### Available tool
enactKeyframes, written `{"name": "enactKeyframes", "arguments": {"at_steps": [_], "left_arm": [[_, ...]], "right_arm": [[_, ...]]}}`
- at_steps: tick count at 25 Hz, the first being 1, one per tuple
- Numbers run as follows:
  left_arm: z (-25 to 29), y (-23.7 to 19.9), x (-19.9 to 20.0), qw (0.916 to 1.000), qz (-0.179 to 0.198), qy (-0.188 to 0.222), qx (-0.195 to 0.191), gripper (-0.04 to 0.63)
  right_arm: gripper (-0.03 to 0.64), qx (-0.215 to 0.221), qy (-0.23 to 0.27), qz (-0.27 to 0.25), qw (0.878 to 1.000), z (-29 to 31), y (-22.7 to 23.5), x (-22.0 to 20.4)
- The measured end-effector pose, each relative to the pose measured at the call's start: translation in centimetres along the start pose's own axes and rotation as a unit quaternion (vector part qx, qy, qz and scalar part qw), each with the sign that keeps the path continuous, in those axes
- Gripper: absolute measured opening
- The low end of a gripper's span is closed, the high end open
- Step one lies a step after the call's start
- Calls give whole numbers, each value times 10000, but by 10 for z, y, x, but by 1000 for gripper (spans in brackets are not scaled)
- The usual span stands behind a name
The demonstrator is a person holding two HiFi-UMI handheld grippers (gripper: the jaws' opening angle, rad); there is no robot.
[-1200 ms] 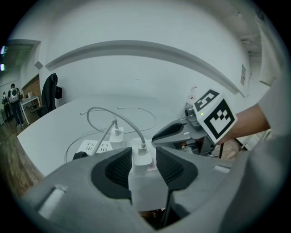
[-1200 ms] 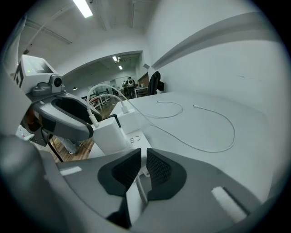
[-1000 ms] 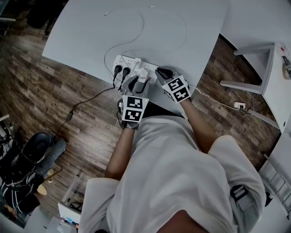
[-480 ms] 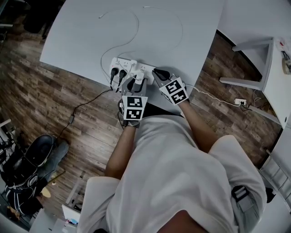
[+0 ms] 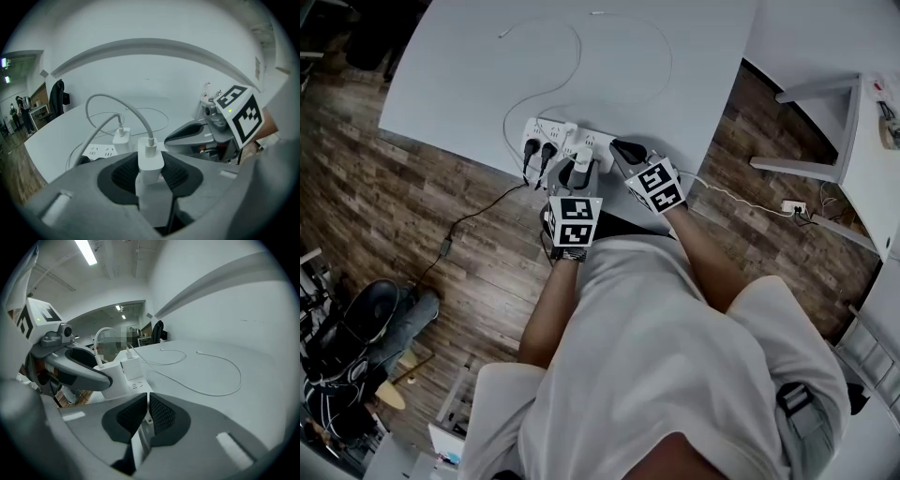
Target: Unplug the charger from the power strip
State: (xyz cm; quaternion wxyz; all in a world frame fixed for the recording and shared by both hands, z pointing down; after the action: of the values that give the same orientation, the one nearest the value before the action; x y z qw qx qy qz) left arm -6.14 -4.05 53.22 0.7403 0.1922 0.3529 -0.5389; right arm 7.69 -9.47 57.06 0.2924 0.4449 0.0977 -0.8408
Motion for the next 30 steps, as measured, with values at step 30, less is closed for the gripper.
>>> {"name": "enactKeyframes", "arguments": {"at_steps": [30], "left_arm": [[-1, -9, 4, 9958, -817, -82, -396, 144]], "right_arm": [[2, 144, 136, 258, 9995, -5, 7, -4]]}}
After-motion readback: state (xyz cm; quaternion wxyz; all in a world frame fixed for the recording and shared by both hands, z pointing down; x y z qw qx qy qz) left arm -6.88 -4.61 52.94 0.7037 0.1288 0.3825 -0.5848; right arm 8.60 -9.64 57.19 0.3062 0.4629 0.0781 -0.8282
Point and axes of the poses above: the fingertips, and each gripper's own axes: z forward along the fingers, y to its right, x out of its top, the point moved 9 cm from there along -z, backward along the fingers, and after that the axes turned 4 degrees about -z, right-handed, at the moved point
